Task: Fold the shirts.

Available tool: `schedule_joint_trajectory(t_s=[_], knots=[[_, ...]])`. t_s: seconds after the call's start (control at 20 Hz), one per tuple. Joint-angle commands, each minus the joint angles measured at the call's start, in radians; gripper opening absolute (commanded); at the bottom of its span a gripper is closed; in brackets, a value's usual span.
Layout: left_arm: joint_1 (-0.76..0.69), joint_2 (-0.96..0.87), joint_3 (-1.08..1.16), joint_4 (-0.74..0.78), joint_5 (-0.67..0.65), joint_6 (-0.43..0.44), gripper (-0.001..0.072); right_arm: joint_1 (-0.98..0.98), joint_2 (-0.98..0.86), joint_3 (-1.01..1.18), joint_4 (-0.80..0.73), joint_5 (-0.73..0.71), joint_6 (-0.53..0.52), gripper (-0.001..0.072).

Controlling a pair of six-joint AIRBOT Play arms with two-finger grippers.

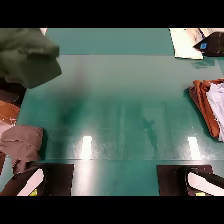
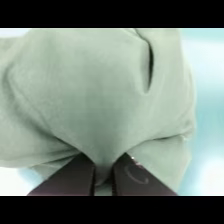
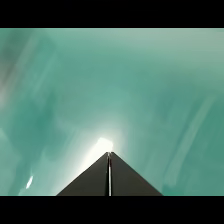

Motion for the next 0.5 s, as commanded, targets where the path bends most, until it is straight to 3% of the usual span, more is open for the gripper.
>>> schedule_joint_trajectory(t_s=[0.0,0.25,0.45], knots=[[-0.029,0.019,0.071,-0.233,-0.037,0.013,0.0029,0.000,0.000,0.085,0.000,-0.027,0.000,0.0014],[-0.370,-0.081,0.066,-0.158,-0.043,0.009,0.0029,0.000,0.002,0.105,0.007,-0.009,0.024,0.0014],[-0.657,-0.283,0.066,-0.043,-0.043,0.006,0.0030,0.000,0.003,0.105,0.007,-0.002,0.046,0.0014]])
